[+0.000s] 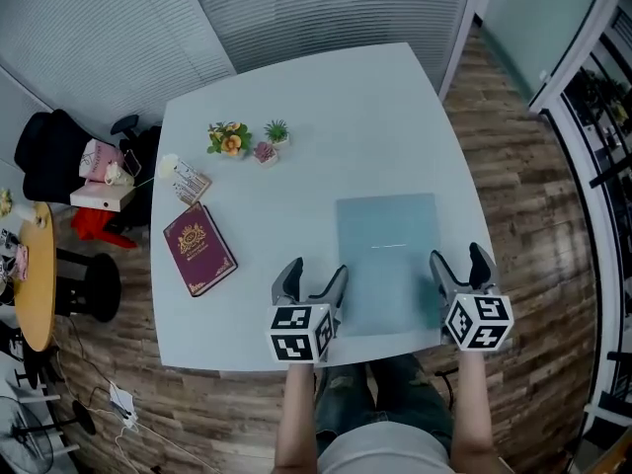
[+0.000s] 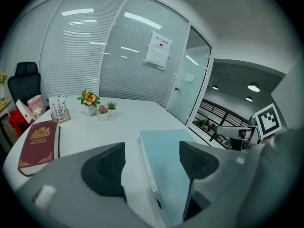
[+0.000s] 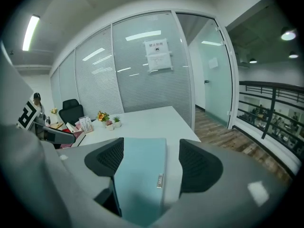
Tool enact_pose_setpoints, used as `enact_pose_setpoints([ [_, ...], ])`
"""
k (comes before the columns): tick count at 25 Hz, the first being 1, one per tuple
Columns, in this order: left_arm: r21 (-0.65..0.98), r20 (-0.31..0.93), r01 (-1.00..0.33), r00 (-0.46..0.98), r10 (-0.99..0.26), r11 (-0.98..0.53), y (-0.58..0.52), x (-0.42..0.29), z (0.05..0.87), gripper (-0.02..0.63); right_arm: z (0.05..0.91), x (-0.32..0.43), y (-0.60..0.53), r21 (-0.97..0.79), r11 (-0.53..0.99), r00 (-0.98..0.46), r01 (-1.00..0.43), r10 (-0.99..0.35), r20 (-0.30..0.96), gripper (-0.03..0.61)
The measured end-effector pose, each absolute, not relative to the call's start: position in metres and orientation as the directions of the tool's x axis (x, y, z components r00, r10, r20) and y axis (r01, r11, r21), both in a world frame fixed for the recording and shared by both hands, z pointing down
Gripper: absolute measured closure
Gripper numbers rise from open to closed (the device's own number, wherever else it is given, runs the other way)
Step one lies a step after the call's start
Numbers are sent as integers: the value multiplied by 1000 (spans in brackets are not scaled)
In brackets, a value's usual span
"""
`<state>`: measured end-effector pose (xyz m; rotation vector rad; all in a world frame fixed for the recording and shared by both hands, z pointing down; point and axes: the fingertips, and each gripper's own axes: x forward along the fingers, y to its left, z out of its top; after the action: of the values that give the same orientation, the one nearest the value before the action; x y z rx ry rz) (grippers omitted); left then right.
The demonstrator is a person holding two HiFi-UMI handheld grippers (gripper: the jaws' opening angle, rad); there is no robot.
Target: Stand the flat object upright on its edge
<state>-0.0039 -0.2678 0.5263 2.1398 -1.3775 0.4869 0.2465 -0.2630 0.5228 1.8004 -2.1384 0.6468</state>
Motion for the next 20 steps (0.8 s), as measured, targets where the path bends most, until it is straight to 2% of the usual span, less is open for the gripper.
enact_pose_setpoints([
  [20,410,703,-866,500,-507,-285,-250,29,614,248,614,245,-275,-276,148,-295,-950,-720,628,204],
])
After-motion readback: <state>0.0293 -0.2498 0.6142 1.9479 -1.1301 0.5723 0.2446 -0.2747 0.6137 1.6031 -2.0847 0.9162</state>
